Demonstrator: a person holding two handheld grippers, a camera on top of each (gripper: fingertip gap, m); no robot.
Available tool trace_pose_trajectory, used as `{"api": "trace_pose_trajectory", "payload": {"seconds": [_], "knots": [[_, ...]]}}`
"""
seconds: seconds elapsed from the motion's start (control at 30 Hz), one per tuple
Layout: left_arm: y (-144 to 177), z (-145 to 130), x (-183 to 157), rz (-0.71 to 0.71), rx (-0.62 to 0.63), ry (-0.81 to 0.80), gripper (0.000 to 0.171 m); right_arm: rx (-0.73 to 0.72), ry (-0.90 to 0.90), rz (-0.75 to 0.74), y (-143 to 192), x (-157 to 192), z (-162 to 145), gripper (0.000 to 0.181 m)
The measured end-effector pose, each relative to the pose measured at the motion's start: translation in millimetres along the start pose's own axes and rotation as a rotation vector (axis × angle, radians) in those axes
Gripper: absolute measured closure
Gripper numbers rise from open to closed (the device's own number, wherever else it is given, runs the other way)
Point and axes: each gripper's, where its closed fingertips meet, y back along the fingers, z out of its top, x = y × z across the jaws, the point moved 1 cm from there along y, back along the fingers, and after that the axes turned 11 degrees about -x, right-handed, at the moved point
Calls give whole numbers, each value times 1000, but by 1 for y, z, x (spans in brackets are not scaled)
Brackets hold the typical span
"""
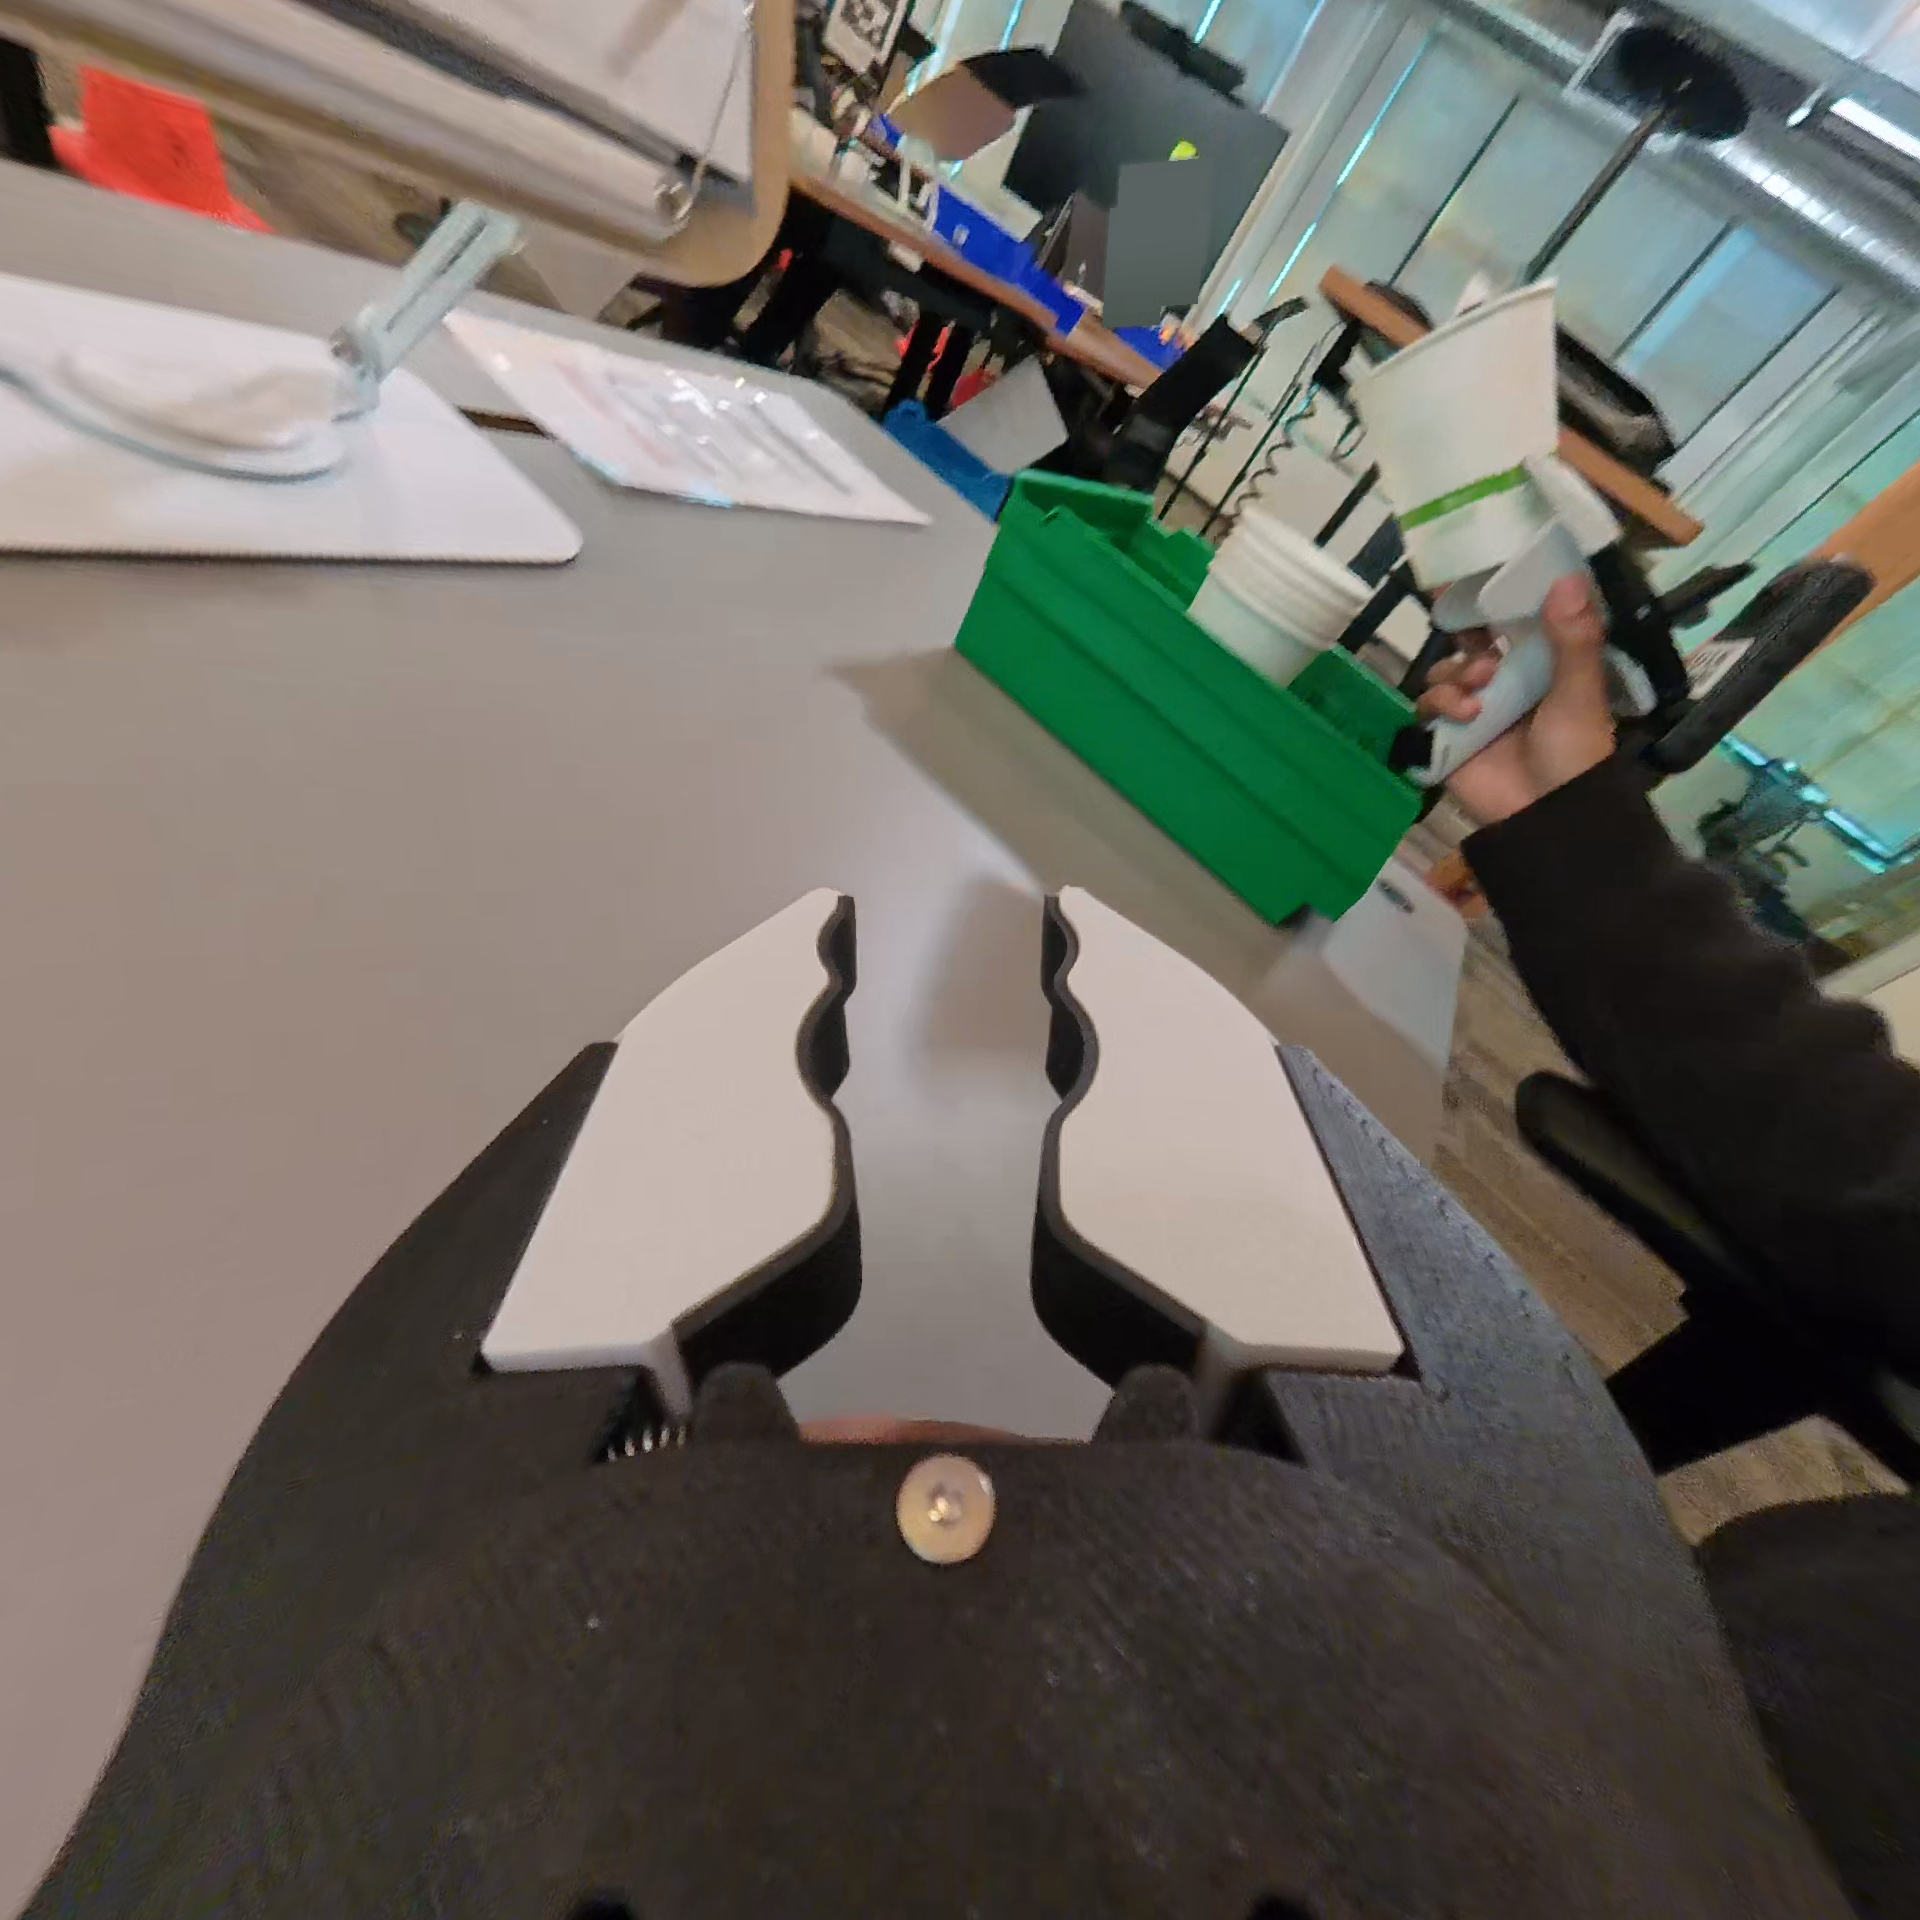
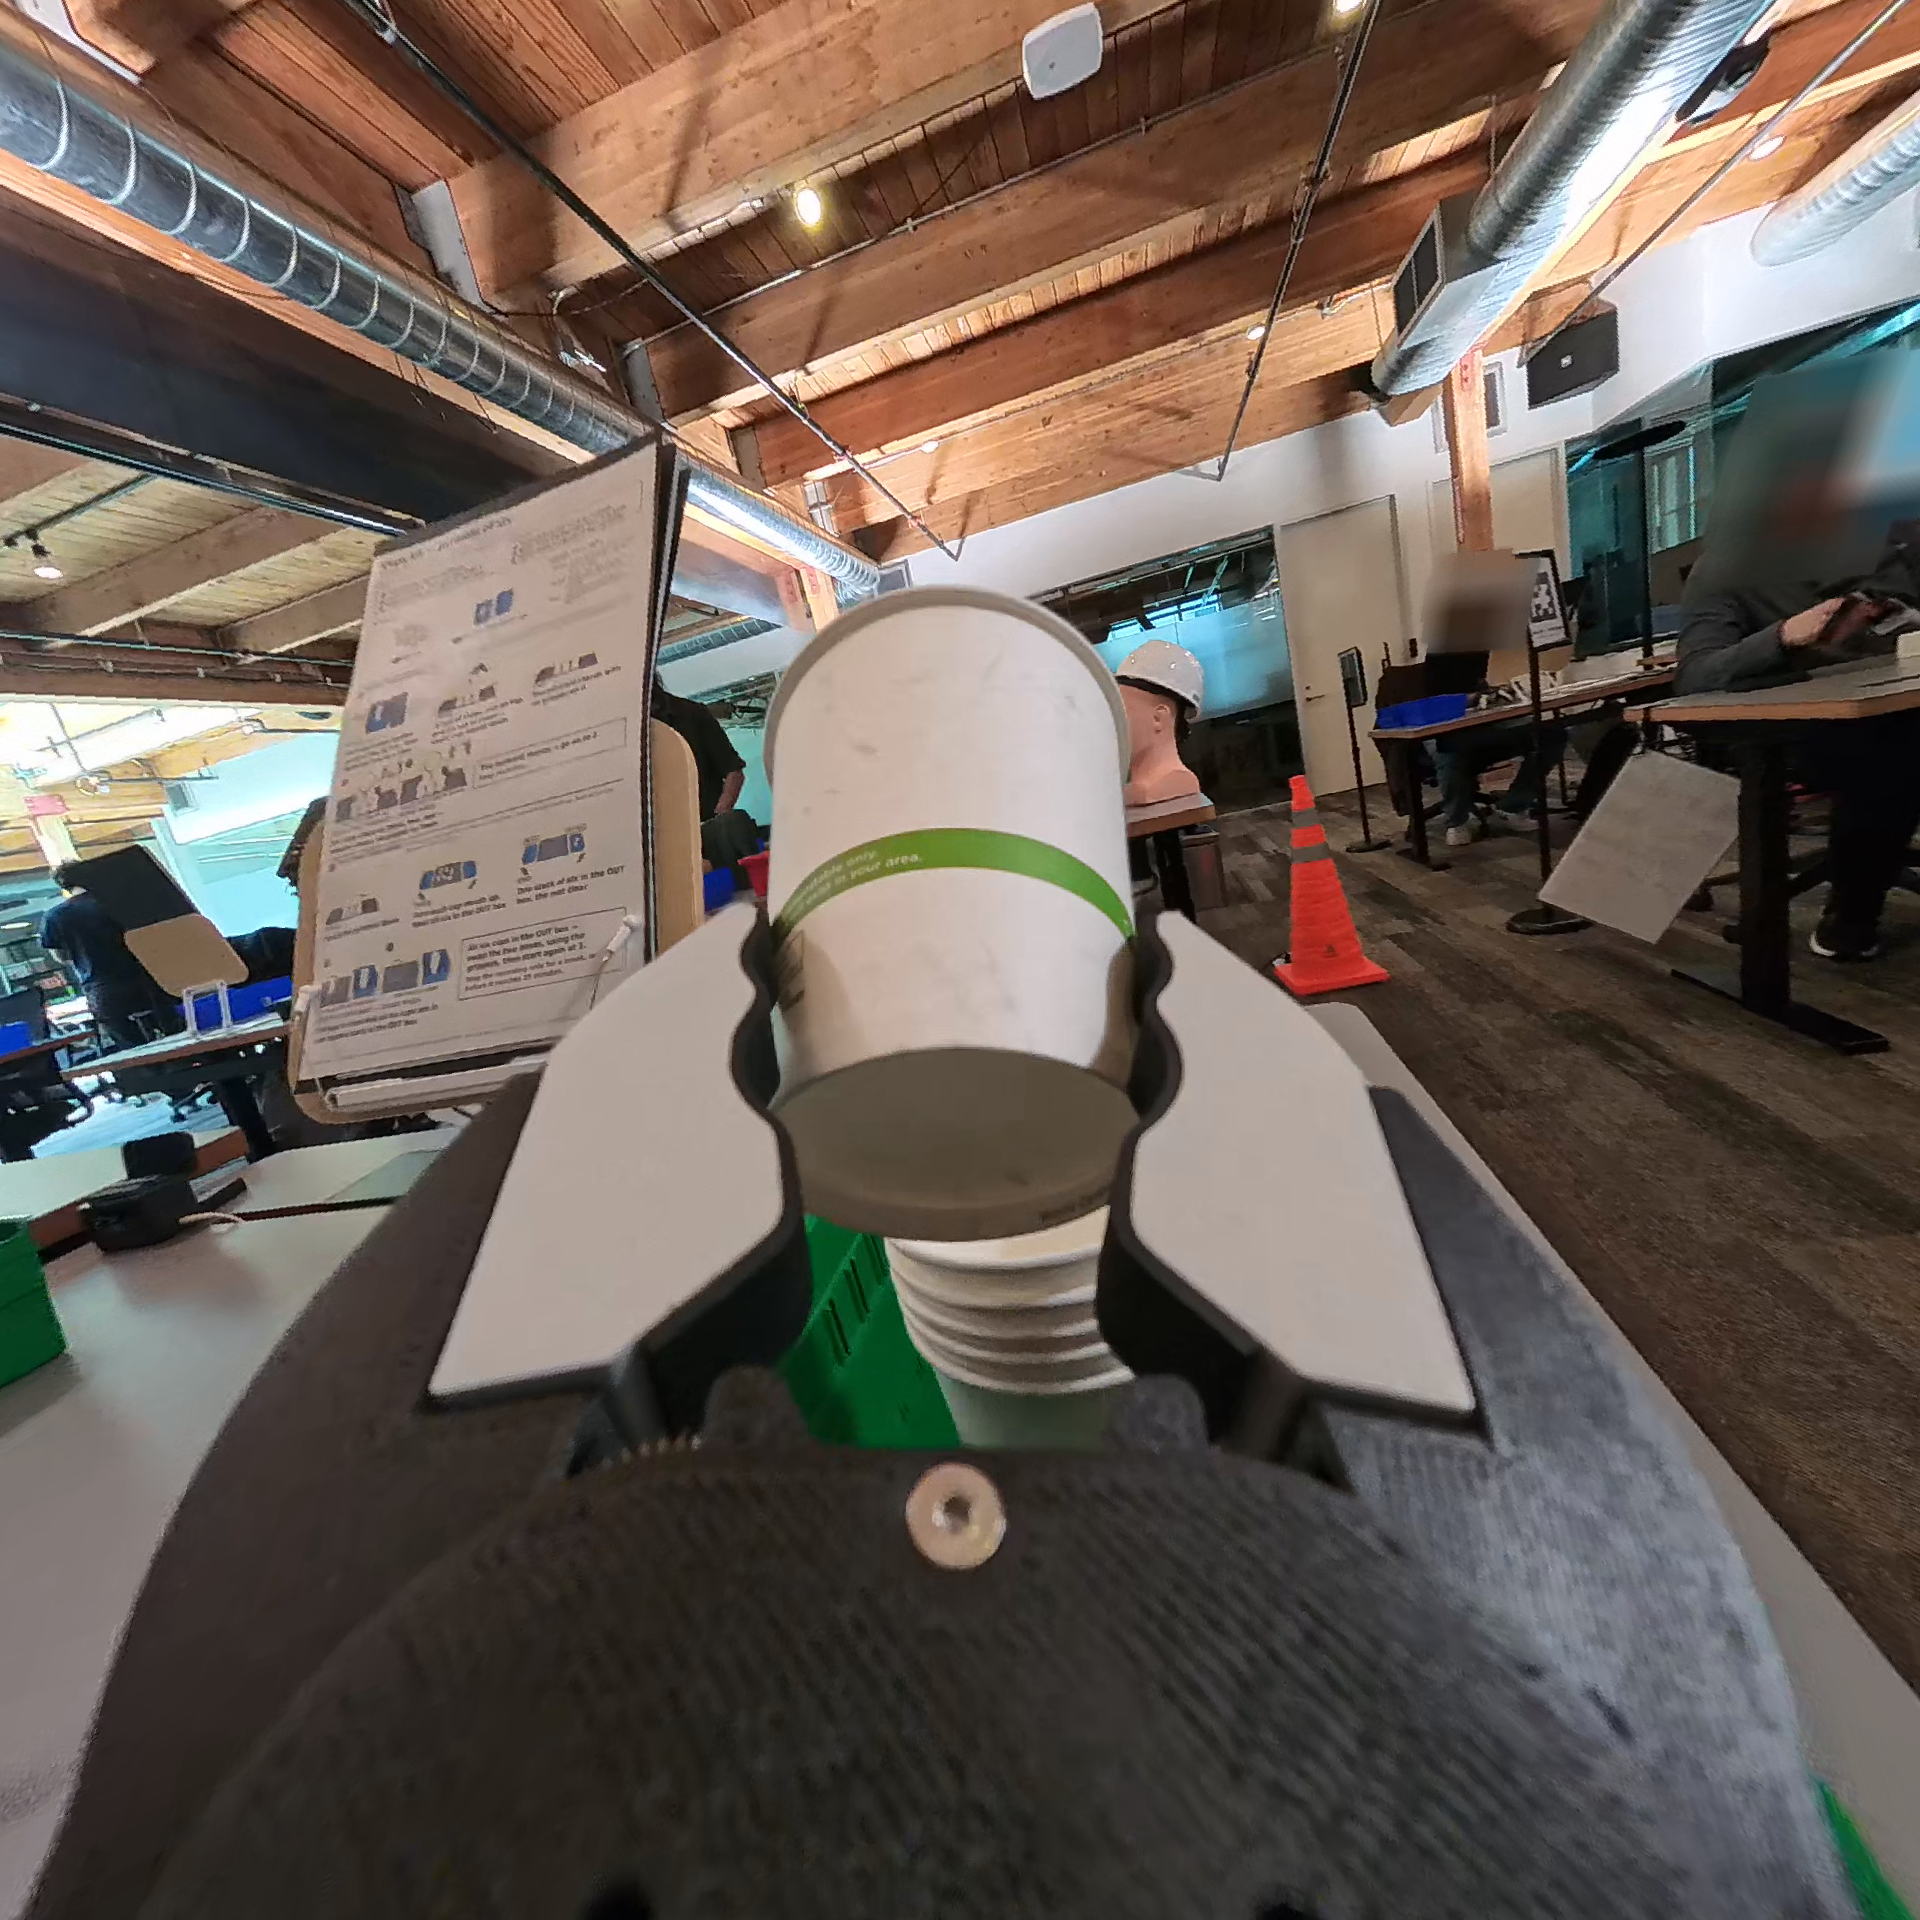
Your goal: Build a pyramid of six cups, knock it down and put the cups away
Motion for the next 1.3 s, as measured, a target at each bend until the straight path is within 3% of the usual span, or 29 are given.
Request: {"api": "trace_pose_trajectory", "payload": {"seconds": [0.13,0.27,0.47,0.6,0.8,0.83,0.9,1.0,1.03,1.1,1.17,1.3], "knots": [[-55,31,-40,-99,-58,34,136,-24,-44,29,2,3,7,114],[-130,55,-102,-259,-23,14,134,8,-60,117,0,16,2,114],[-228,65,-177,-410,90,-360,119,83,-173,244,-1,27,-4,114],[-270,62,-208,-497,152,-430,120,114,-235,298,1,27,-4,114],[-303,40,-231,-573,262,-438,127,104,-295,345,6,22,2,114],[-305,38,-234,-583,267,-437,130,102,-303,353,7,22,3,114],[-306,31,-242,-632,285,-421,153,94,-315,351,9,17,4,114],[-309,27,-249,-661,292,-385,156,68,-355,342,11,9,10,115],[-311,26,-250,-665,291,-384,157,61,-356,329,11,6,11,118],[-314,26,-252,-665,273,-390,164,31,-331,293,12,-2,16,143],[-318,30,-252,-649,258,-391,166,-2,-316,265,12,-8,20,130],[-327,32,-247,-610,282,-430,166,10,-277,228,11,-14,24,130]]}}
